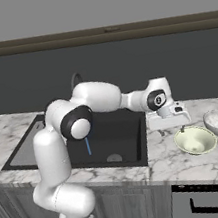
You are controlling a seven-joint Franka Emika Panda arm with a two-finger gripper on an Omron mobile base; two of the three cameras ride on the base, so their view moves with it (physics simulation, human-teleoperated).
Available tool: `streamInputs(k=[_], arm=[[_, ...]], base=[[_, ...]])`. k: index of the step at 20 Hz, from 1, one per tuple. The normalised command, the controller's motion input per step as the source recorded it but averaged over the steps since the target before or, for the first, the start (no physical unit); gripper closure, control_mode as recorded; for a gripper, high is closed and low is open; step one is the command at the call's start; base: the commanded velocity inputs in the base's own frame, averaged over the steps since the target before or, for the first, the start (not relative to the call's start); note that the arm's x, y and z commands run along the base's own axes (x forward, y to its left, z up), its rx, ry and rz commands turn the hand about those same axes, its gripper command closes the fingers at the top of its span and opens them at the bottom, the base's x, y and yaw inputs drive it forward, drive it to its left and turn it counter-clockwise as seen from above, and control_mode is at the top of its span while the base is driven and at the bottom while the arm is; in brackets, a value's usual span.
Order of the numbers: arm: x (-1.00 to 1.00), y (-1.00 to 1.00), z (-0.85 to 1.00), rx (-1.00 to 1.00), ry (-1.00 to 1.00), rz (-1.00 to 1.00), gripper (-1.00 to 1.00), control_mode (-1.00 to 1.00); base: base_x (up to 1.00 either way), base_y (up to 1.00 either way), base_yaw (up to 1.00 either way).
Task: Rinse each bowl for a few seconds and place them down in the sink or on the counter.
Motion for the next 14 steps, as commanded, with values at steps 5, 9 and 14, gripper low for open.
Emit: streamInputs(k=[5,9,14], arm=[[0.08,-0.07,-0.27,0.02,-0.01,0.00,-1.00,-1.00],[0.12,-0.06,-0.22,0.03,-0.01,0.00,-1.00,-1.00],[0.15,-0.05,-0.14,0.01,-0.02,0.00,-1.00,-1.00]], base=[[0.00,0.00,0.00],[0.00,0.00,0.00],[0.00,0.00,0.00]])
